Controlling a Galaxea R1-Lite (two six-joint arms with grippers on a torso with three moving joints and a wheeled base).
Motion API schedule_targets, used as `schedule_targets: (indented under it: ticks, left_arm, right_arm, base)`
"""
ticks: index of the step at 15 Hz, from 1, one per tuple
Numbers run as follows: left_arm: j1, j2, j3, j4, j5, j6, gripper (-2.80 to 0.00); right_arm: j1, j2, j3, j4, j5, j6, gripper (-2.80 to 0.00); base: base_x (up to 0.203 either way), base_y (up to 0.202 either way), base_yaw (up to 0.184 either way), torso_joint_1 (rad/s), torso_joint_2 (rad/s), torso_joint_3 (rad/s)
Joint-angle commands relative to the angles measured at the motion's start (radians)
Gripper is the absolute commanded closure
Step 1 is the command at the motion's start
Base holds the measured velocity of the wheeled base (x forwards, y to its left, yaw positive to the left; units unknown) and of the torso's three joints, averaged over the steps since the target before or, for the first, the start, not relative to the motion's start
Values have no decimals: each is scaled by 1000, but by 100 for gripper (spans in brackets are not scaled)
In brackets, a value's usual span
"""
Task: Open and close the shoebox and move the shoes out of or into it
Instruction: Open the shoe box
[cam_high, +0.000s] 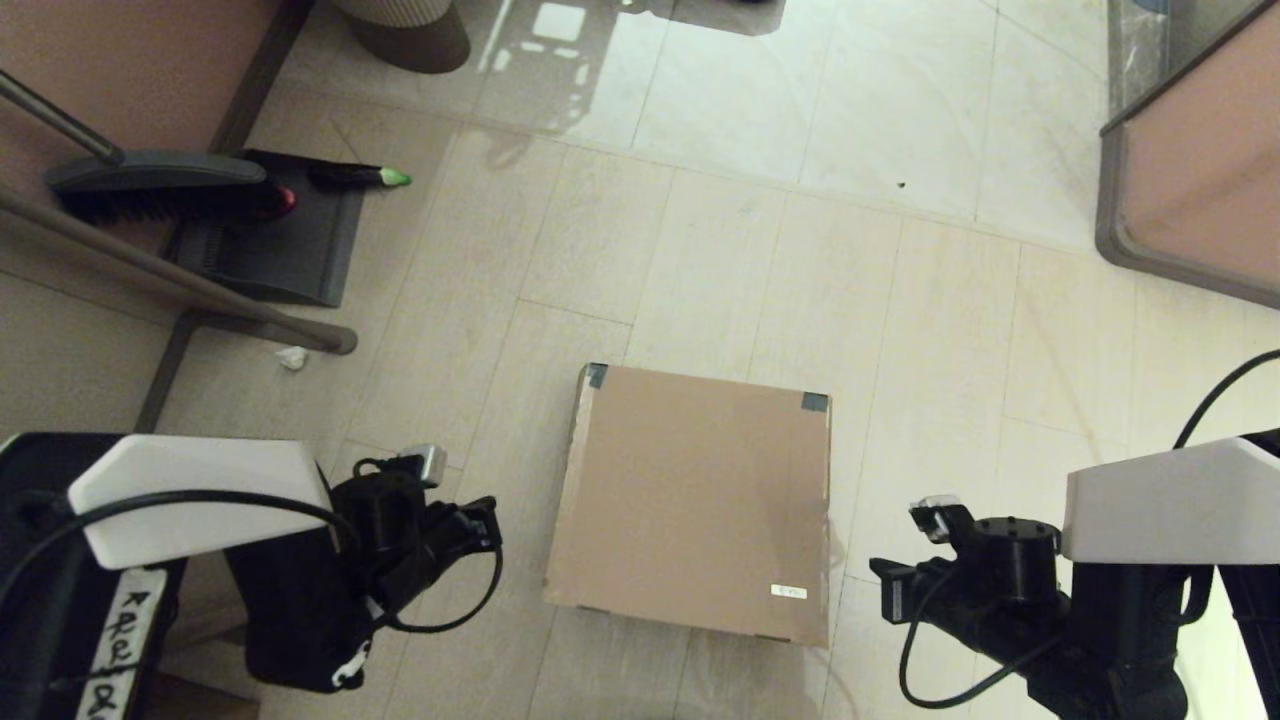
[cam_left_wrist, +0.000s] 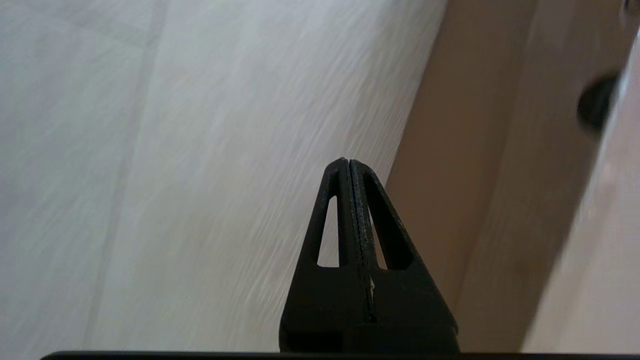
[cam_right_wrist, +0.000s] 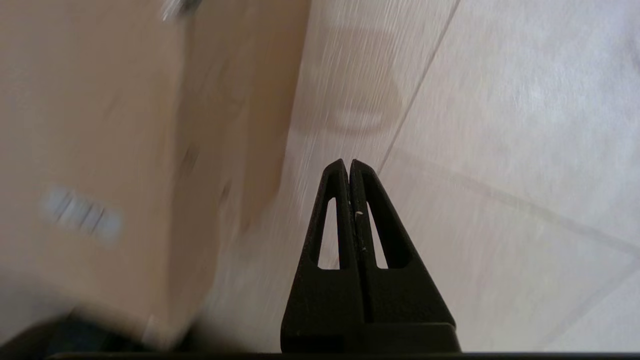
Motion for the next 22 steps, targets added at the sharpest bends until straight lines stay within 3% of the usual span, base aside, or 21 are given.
schedule_targets:
  ticks: [1,5,9,12,16,19,22]
  left_arm:
    - [-31,62,-147,74,13,0,0]
    - [-68,122,-290,189,20,0,0]
    - [-73,125,-334,232,11,-6,0]
    - [-101,136,-401,293,11,-54,0]
    - [-134,130,-424,327,12,-64,0]
    - [-148,113,-417,329,17,-70,0]
    - [-149,71,-374,329,18,-70,0]
  right_arm:
    - [8,30,-96,37,-20,1,0]
    - [34,51,-301,240,-63,23,0]
    - [59,84,-380,271,-64,33,0]
    - [70,82,-386,279,-46,45,0]
    - [76,42,-354,292,43,149,0]
    - [76,-18,-285,294,172,264,0]
    - [73,-85,-226,293,243,346,0]
  base:
    - [0,0,0,0,0,0]
    - [0,0,0,0,0,0]
    - [0,0,0,0,0,0]
    - [0,0,0,0,0,0]
    - [0,0,0,0,0,0]
    - [0,0,0,0,0,0]
    - [0,0,0,0,0,0]
